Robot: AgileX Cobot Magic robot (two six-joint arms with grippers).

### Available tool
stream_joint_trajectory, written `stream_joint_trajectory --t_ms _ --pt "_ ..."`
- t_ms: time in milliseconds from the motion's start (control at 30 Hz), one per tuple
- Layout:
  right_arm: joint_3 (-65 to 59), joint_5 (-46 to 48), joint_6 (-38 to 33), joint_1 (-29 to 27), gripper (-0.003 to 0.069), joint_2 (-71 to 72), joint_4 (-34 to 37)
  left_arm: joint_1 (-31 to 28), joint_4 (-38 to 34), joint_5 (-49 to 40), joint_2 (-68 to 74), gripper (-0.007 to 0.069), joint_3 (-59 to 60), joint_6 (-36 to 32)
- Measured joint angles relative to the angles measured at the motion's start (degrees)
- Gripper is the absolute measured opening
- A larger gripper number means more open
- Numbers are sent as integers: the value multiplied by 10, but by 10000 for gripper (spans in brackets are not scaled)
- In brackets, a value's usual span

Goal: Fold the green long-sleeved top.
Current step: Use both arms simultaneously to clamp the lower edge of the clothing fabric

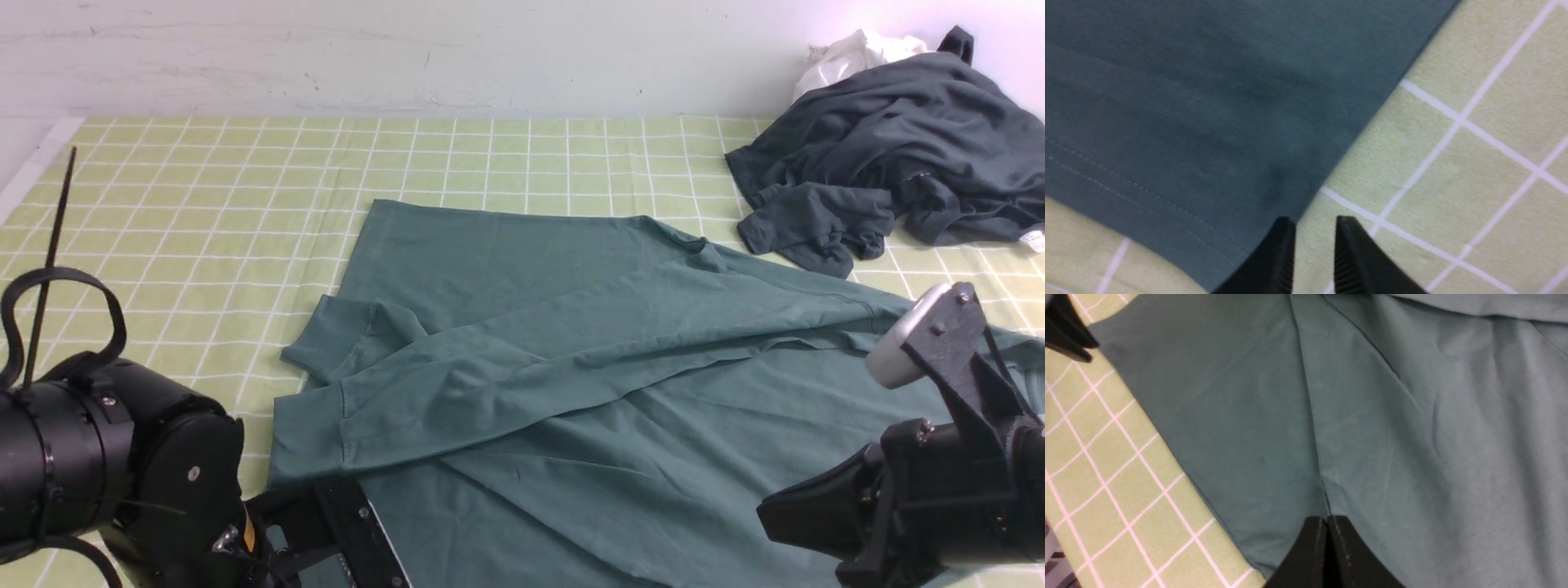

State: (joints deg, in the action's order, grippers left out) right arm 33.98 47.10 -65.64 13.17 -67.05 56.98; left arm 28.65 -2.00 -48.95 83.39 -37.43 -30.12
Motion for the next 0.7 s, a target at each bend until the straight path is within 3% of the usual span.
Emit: stream_joint_trajectory --t_ms 167,300,367,500,600,700 --pt "0 7 -3 0 -10 0 3 0 37 47 43 401 3 -28" --pt "0 13 -3 0 -10 0 5 0 37 43 63 424 -2 -40" --pt "0 15 -3 0 -10 0 5 0 37 43 66 402 -4 -45" --pt "0 15 -3 0 -10 0 5 0 39 44 65 238 -10 -50" --pt "0 15 -3 0 -10 0 5 0 34 45 59 74 -11 -45" --pt "0 15 -4 0 -10 0 5 0 30 36 44 9 -15 -39"
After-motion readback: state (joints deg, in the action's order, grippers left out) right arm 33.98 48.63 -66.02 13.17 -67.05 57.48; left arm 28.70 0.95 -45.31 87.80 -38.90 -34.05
